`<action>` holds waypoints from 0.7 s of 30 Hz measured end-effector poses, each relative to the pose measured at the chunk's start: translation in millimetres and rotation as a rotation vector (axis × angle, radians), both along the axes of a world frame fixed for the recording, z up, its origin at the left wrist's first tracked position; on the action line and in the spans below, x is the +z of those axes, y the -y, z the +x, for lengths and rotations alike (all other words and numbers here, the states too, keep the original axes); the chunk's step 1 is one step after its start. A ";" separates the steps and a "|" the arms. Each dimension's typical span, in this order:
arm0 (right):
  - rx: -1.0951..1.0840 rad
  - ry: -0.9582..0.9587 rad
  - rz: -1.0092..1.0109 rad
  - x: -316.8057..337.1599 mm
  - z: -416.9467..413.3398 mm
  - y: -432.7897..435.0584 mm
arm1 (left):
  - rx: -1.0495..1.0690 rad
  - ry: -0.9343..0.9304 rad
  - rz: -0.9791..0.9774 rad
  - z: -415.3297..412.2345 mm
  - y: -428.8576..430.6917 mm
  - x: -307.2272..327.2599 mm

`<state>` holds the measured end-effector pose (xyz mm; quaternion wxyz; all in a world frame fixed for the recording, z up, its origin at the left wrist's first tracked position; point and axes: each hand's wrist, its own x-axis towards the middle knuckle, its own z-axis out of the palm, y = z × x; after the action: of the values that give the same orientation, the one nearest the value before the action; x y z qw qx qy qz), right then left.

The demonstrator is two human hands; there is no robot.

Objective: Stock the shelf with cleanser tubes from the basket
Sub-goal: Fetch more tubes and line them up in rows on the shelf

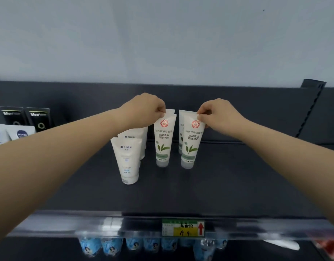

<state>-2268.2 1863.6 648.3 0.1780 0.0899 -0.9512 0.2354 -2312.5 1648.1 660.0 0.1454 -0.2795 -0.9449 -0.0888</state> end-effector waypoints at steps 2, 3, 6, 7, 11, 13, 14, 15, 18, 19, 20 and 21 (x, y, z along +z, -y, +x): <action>-0.012 0.008 0.009 -2.7 -8.5 -0.1 | -0.009 0.005 -0.007 -9.9 0.1 -1.6; -0.020 0.010 0.014 -3.9 -12.3 -0.2 | -0.015 0.009 -0.010 -14.1 -0.2 -2.7; -0.054 0.015 0.021 -7.3 -20.9 0.1 | -0.029 0.018 -0.013 -23.7 -1.1 -6.0; -0.063 0.019 0.022 -8.5 -22.9 0.7 | -0.032 0.022 -0.011 -26.4 -1.3 -7.2; -0.081 0.036 0.028 -13.9 -28.8 3.9 | -0.044 0.039 -0.004 -34.6 -0.6 -13.0; -0.090 0.042 0.028 -16.5 -30.6 6.2 | -0.054 0.040 -0.003 -37.1 0.2 -15.9; -0.097 0.043 0.027 -17.8 -31.3 7.3 | -0.060 0.039 -0.003 -38.0 0.8 -17.4; -0.104 0.046 0.025 -18.8 -31.5 8.7 | -0.065 0.039 -0.002 -38.9 1.5 -19.0; -0.118 0.059 0.017 -20.3 -29.9 12.7 | -0.081 0.048 0.021 -39.6 3.7 -22.8; -0.120 0.061 0.018 -20.6 -29.1 14.1 | -0.085 0.055 0.035 -39.0 4.3 -23.7; -0.122 0.061 0.020 -20.8 -28.3 15.5 | -0.089 0.060 0.047 -38.0 4.8 -24.4; -0.125 0.061 0.019 -20.9 -27.6 16.7 | -0.092 0.068 0.056 -37.2 5.1 -24.8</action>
<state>-2295.9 1846.9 627.5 0.1626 0.0249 -0.9622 0.2172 -2349.7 1643.0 635.2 0.1168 -0.3155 -0.9325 -0.1312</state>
